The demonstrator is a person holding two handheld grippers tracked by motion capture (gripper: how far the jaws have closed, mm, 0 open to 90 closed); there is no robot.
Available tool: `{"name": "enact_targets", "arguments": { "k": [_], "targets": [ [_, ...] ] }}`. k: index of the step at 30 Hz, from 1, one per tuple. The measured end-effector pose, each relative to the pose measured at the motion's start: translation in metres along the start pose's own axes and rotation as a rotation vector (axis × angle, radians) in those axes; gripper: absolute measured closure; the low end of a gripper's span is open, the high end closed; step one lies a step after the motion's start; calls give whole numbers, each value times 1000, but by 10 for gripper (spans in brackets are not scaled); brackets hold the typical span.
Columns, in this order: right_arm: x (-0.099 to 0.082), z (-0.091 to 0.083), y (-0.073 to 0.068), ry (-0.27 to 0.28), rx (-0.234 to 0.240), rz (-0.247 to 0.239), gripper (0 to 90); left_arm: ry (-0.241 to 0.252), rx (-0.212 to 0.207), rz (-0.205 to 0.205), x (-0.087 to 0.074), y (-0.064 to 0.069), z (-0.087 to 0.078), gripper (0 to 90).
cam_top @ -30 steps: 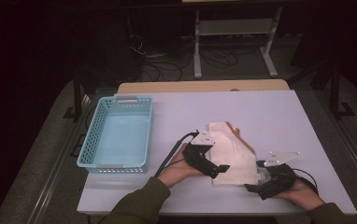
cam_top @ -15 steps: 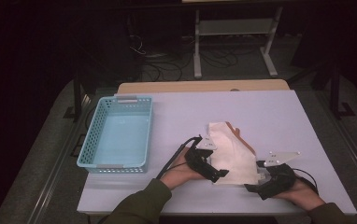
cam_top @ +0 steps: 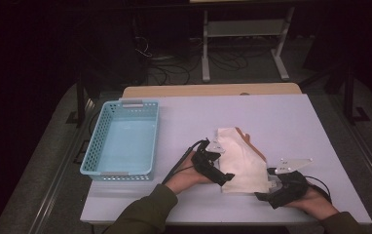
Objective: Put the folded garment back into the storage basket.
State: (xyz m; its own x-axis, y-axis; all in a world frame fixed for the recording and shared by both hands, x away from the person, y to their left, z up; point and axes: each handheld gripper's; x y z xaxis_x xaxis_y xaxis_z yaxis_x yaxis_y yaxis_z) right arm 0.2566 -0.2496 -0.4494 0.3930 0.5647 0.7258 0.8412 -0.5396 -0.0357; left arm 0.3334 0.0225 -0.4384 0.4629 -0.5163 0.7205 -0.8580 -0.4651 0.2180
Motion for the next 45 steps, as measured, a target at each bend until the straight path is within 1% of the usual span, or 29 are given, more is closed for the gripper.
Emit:
{"name": "enact_targets", "arguments": {
  "k": [3, 4, 8, 12, 14, 18, 19, 20, 22, 23, 25, 27, 28, 32, 35, 36, 38, 39, 40, 41, 42, 43, 44, 45],
  "targets": [
    [0, 0, 0, 1, 2, 2, 0, -4, 9, 6, 3, -4, 0, 0],
    [0, 0, 0, 1, 2, 2, 0, 4, 9, -1, 3, -4, 0, 0],
    [0, 0, 0, 4, 3, -1, 0, 12, 16, 3, 7, -8, 1, 0],
    [0, -1, 0, 6, 3, -3, 0, 29, 25, -10, 11, -13, 1, 0],
    [0, -1, 0, 6, 3, -3, 0, 25, 29, -9, 12, -15, 1, 0],
    [0, 0, 0, 4, 5, -1, 0, 29, 34, -16, 13, -19, 2, 0],
    [0, -1, 0, 4, 5, -1, 0, 25, 35, -9, 14, -20, 2, 0],
    [0, -1, 0, 5, 5, -1, 0, 30, 37, -19, 14, -19, 2, 0],
    [0, -1, 0, 5, 5, -1, 0, 30, 40, -20, 15, -21, 3, 0],
    [0, -1, 0, 5, 5, -1, 0, 25, 42, -12, 15, -22, 2, 0],
    [0, 0, 0, 5, 5, -1, 0, 32, 43, -23, 16, -22, 3, 0],
    [0, 0, 0, 5, 6, -2, 0, 29, 50, -20, 17, -24, 3, 0],
    [0, 0, 0, 5, 6, -1, 0, 36, 50, -29, 17, -24, 3, 0],
    [0, 0, 0, 5, 6, -1, 0, 55, 66, -30, 19, -27, 3, 0],
    [0, -1, 0, 6, 6, 0, 0, 57, 73, -32, 21, -29, 4, 0],
    [0, -1, 0, 6, 5, 0, 0, 55, 76, -27, 22, -30, 4, 0],
    [0, -1, 0, 6, 6, -1, 0, 63, 78, -36, 24, -31, 5, 0],
    [0, -1, 0, 6, 6, -1, 0, 57, 77, -31, 25, -32, 4, 0],
    [0, -1, 0, 6, 6, 0, 0, 65, 79, -35, 26, -32, 5, 0],
    [0, -1, 0, 6, 7, 0, 0, 58, 80, -30, 27, -33, 5, 0],
    [0, -1, 0, 6, 7, 0, 0, 64, 80, -37, 28, -34, 6, 0],
    [0, -1, 0, 7, 8, 1, 0, 61, 80, -33, 29, -35, 6, 0],
    [0, -1, 0, 7, 8, 1, 0, 69, 81, -41, 30, -35, 7, 0],
    [0, -1, 0, 7, 8, 1, 0, 58, 82, -35, 31, -37, 7, 0]
  ]
}}
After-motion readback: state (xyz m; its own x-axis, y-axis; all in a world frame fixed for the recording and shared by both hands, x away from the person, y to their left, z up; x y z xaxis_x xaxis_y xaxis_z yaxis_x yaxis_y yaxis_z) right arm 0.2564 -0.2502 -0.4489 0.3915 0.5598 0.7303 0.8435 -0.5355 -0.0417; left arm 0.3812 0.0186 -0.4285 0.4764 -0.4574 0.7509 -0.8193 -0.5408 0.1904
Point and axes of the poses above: each handheld gripper's, and its own axes: z roughly forward along the jaws, x roughly out of its top, y roughly to its right, and after that the axes turned 8 degrees about -z, right-handed
